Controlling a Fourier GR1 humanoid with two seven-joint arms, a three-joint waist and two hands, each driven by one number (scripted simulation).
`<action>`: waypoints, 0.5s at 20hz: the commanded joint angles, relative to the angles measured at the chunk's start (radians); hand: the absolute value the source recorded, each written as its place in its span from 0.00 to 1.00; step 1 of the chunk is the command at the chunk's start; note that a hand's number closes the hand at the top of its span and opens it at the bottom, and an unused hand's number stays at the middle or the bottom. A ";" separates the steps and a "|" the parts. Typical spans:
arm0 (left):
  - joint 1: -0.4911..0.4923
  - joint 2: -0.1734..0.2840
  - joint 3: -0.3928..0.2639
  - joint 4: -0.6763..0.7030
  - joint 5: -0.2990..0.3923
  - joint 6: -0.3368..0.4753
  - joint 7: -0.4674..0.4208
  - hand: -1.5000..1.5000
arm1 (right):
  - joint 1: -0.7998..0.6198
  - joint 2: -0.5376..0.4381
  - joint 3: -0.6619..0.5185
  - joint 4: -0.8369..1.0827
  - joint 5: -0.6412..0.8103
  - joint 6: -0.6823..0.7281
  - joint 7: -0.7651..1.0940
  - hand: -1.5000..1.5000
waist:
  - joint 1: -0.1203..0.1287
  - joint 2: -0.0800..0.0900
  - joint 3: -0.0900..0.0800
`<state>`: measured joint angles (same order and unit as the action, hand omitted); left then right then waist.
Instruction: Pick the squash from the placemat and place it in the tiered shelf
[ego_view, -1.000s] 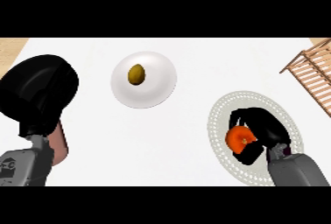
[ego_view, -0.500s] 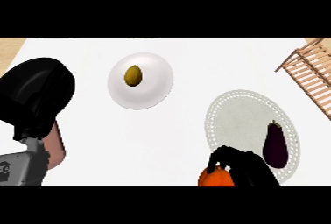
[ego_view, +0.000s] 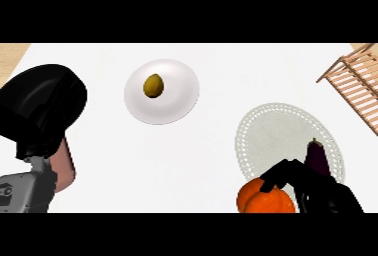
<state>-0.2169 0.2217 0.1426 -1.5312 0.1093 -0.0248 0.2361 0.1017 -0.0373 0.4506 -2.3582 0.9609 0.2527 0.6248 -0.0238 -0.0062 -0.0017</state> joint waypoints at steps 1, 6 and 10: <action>0.041 -0.022 -0.019 -0.023 -0.014 0.007 -0.021 0.50 | -0.054 0.004 -0.111 -0.280 -0.052 0.105 0.123 1.00 | 0.011 0.000 0.000; -0.005 -0.019 -0.010 0.017 -0.006 0.004 -0.017 0.50 | -0.216 -0.045 -0.310 -0.261 -0.085 0.179 0.174 1.00 | -0.007 0.001 0.000; -0.032 0.005 0.003 0.010 -0.005 0.005 0.018 0.50 | -0.408 -0.049 -0.467 -0.188 -0.156 0.285 0.259 1.00 | 0.003 0.001 0.000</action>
<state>-0.2265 0.2091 0.1312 -1.5364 0.0978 -0.0131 0.2425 -0.2022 -0.0774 0.1283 -2.3653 0.9558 0.4231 0.7929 -0.0230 -0.0064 -0.0014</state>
